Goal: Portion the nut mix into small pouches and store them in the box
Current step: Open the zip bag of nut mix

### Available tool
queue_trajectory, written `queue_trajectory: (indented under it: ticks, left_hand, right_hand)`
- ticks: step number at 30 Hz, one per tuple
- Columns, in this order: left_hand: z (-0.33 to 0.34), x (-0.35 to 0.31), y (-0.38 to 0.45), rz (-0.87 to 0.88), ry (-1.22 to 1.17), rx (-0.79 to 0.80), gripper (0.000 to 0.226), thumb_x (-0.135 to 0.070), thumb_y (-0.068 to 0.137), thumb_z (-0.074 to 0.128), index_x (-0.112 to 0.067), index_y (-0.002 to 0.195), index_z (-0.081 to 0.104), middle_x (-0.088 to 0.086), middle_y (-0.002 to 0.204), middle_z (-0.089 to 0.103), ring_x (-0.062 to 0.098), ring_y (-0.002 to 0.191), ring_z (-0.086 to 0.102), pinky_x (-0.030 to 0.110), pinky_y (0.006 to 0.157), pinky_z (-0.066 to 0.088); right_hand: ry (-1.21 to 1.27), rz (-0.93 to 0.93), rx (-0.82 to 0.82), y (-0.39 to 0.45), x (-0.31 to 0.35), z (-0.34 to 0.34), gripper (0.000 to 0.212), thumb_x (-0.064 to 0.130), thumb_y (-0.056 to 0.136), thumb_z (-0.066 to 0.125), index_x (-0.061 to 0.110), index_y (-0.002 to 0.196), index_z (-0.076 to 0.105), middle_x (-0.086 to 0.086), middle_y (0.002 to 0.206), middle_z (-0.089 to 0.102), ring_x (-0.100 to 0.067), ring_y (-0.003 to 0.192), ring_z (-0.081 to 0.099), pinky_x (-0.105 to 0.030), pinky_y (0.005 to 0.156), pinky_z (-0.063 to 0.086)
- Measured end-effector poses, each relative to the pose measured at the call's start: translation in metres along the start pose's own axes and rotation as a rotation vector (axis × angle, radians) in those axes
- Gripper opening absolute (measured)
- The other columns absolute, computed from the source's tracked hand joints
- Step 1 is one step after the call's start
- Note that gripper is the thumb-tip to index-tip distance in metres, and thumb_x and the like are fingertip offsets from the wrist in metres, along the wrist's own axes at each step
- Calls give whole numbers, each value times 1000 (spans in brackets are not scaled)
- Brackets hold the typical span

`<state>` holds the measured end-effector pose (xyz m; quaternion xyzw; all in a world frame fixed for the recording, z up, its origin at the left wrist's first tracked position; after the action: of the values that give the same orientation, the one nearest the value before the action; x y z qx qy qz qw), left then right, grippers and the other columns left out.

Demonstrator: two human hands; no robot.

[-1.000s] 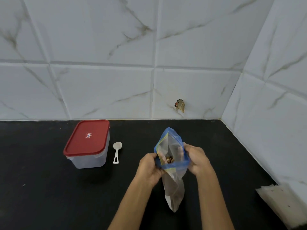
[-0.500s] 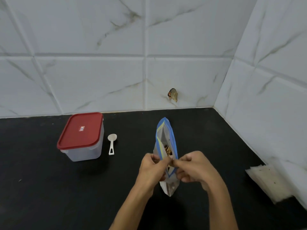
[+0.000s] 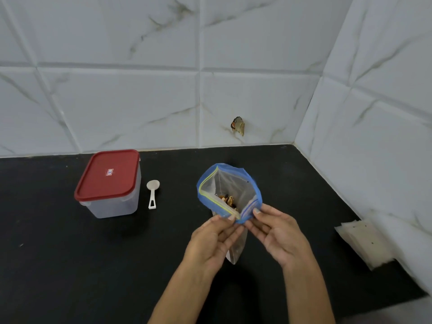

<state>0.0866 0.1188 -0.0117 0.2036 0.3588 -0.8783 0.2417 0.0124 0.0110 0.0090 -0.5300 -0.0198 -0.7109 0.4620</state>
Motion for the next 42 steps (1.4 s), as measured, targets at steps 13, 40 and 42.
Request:
queue_trajectory:
  ticks: [13, 40, 42]
  left_hand:
    - [4, 10, 3, -138, -109, -9, 25, 19, 83, 41, 3, 91, 58, 18, 78, 68, 25, 78, 64, 33, 82, 49]
    - [-12, -36, 30, 198, 397, -155, 18, -16, 91, 62, -2, 101, 66, 16, 100, 70, 26, 90, 69, 40, 73, 58]
    - [-10, -35, 33, 141, 358, -147, 17, -14, 95, 55, -1, 98, 66, 16, 97, 68, 26, 88, 66, 42, 74, 56]
  right_hand:
    - [224, 203, 11, 7, -20, -2, 26, 10, 86, 40, 2, 89, 64, -14, 75, 71, -21, 77, 62, -31, 74, 45]
    - [-862, -360, -383, 29, 12, -17, 33, 28, 100, 43, 8, 78, 57, -7, 74, 56, -14, 64, 51, -26, 60, 42]
    - [-548, -182, -286, 35, 6, -17, 34, 25, 101, 40, 1, 89, 62, -13, 80, 59, -20, 73, 56, -34, 69, 49]
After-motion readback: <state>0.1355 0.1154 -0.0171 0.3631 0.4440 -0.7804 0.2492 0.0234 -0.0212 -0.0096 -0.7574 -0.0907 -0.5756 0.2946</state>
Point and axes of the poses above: each hand's wrist, its own y-axis towards the middle knuckle, its own z-axis out of the palm, x = y × z, the point moved 3 cm from there along y, towards the middle knuckle
